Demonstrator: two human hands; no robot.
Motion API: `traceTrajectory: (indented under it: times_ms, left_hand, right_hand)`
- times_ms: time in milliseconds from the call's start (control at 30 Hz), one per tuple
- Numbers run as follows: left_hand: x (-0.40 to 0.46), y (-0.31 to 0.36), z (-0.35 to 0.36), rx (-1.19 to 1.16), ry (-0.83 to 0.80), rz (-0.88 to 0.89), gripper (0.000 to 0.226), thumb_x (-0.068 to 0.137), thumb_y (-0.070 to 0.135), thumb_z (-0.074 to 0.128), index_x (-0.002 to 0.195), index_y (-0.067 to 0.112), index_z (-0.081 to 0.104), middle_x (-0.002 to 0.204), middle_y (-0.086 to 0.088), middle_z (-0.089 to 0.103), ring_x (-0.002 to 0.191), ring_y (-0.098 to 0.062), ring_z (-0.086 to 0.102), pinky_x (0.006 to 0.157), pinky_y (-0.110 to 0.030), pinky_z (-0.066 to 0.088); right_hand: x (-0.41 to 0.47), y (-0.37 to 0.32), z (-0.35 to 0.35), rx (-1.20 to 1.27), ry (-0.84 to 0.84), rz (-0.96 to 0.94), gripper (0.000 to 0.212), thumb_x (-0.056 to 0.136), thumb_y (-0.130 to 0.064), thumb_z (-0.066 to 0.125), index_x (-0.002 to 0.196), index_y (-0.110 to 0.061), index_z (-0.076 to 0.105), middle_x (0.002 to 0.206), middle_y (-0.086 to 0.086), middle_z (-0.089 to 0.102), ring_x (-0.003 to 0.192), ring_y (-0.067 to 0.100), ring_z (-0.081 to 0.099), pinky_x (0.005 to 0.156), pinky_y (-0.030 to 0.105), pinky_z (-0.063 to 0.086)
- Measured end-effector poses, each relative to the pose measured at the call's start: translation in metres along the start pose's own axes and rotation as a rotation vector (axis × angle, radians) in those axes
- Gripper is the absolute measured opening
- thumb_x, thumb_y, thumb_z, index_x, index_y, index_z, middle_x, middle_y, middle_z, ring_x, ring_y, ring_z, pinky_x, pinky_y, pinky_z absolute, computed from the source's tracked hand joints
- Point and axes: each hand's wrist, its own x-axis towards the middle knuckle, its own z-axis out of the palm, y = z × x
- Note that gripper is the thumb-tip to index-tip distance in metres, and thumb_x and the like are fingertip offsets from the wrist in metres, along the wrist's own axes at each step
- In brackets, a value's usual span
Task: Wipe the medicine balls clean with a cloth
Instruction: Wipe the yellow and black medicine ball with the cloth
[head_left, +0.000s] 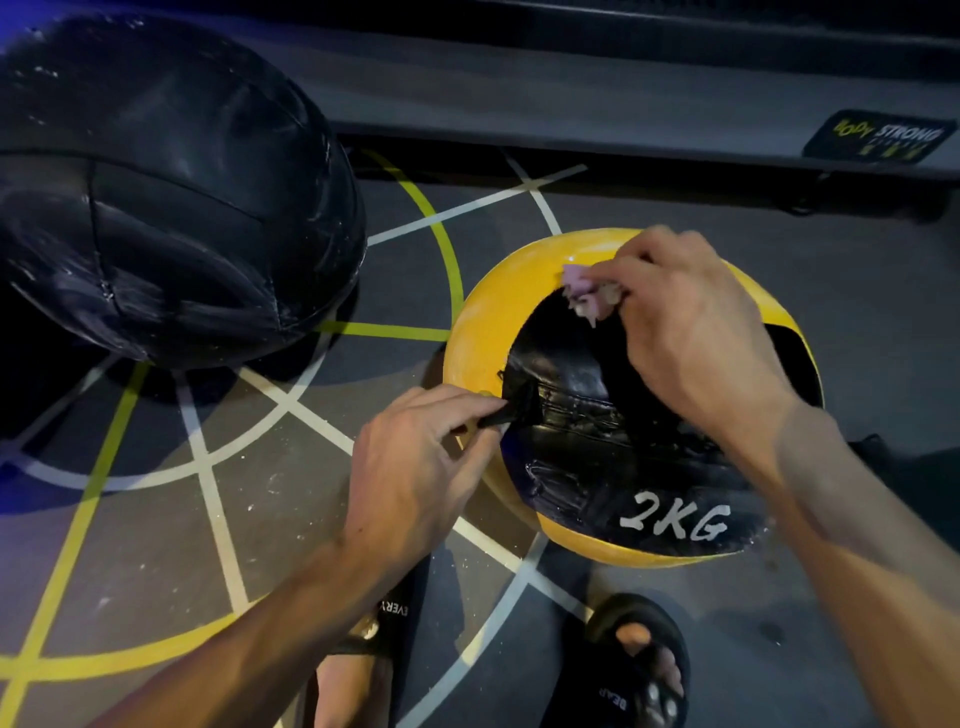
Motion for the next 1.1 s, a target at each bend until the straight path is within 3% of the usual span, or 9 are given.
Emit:
traceTrajectory:
  times_ms: [233,433,500,667,733,833,933,1000,1100]
  left_hand:
    - [0.005,0.002,0.004,0.072,0.019,-0.002,0.020,0.084,0.029,0.070,0.101,0.030,0.081,0.100,0.022,0.074,0.078,-0.005,0.059,0.067,-0.035,0.055]
    - [0.004,0.006,0.001,0.024,0.010,-0.009,0.022,0.088,0.029,0.069,0.106,0.032,0.081,0.102,0.025,0.074,0.081,-0.006,0.060,0.068,-0.028,0.050]
    - [0.004,0.006,0.002,0.026,0.016,-0.018,0.022,0.086,0.028,0.070,0.105,0.031,0.081,0.100,0.025,0.074,0.081,-0.005,0.060,0.069,-0.026,0.050]
    - [0.001,0.000,0.001,0.045,0.007,-0.024,0.023,0.084,0.030,0.071,0.105,0.031,0.081,0.101,0.025,0.074,0.084,-0.002,0.062,0.067,-0.030,0.055]
    - [0.001,0.001,-0.001,0.014,-0.010,-0.018,0.022,0.086,0.031,0.071,0.105,0.033,0.081,0.102,0.027,0.074,0.086,-0.005,0.064,0.066,-0.032,0.055]
    - [0.003,0.001,-0.003,-0.012,-0.025,-0.018,0.020,0.088,0.036,0.069,0.104,0.035,0.081,0.100,0.029,0.073,0.086,-0.009,0.065,0.064,-0.034,0.054]
    - [0.003,0.004,-0.004,0.000,-0.044,-0.021,0.022,0.086,0.037,0.068,0.104,0.036,0.081,0.099,0.033,0.071,0.087,-0.010,0.065,0.065,-0.030,0.053]
    - [0.003,0.003,-0.004,0.008,-0.043,-0.031,0.022,0.084,0.033,0.069,0.103,0.035,0.080,0.099,0.038,0.067,0.090,-0.006,0.065,0.066,-0.028,0.055]
    - [0.003,0.003,-0.007,0.022,-0.048,-0.016,0.025,0.085,0.039,0.064,0.106,0.038,0.077,0.097,0.046,0.059,0.094,-0.001,0.065,0.068,-0.031,0.060]
  right_hand:
    - [-0.023,-0.044,0.008,-0.067,-0.258,-0.347,0.049,0.088,-0.023,0.029,0.112,-0.032,0.070,0.112,-0.007,0.059,0.108,0.020,0.050,0.083,0.036,0.041]
    - [-0.005,0.008,-0.005,-0.063,-0.032,0.002,0.051,0.087,-0.023,0.026,0.107,-0.019,0.073,0.104,0.001,0.060,0.094,0.027,0.050,0.076,0.048,0.050]
    - [-0.014,-0.006,-0.002,-0.019,-0.038,-0.028,0.043,0.089,-0.020,0.030,0.101,-0.020,0.071,0.102,-0.001,0.059,0.093,0.026,0.054,0.075,0.047,0.050]
    - [-0.039,-0.044,0.005,-0.026,-0.120,-0.178,0.038,0.089,-0.013,0.039,0.108,-0.026,0.069,0.105,-0.007,0.057,0.091,0.017,0.048,0.073,0.035,0.043]
    - [-0.037,-0.023,0.000,-0.001,-0.011,-0.118,0.037,0.084,0.004,0.050,0.104,-0.017,0.072,0.103,-0.009,0.058,0.093,0.017,0.051,0.085,0.034,0.049]
    - [-0.033,0.021,-0.013,-0.008,0.141,0.103,0.042,0.079,0.018,0.051,0.100,-0.010,0.075,0.098,-0.010,0.053,0.098,0.017,0.054,0.089,0.015,0.039]
    - [-0.038,0.026,-0.018,-0.014,0.135,0.302,0.032,0.092,-0.001,0.051,0.111,-0.014,0.073,0.105,0.004,0.061,0.101,0.032,0.057,0.083,0.030,0.038]
    - [-0.048,-0.001,-0.008,0.035,0.111,0.263,0.031,0.090,-0.003,0.051,0.113,-0.010,0.071,0.107,0.011,0.061,0.098,0.033,0.056,0.079,0.037,0.042]
    - [-0.065,-0.032,-0.004,0.065,0.013,0.106,0.038,0.088,0.002,0.056,0.121,-0.013,0.068,0.110,0.004,0.058,0.098,0.025,0.053,0.076,0.039,0.050]
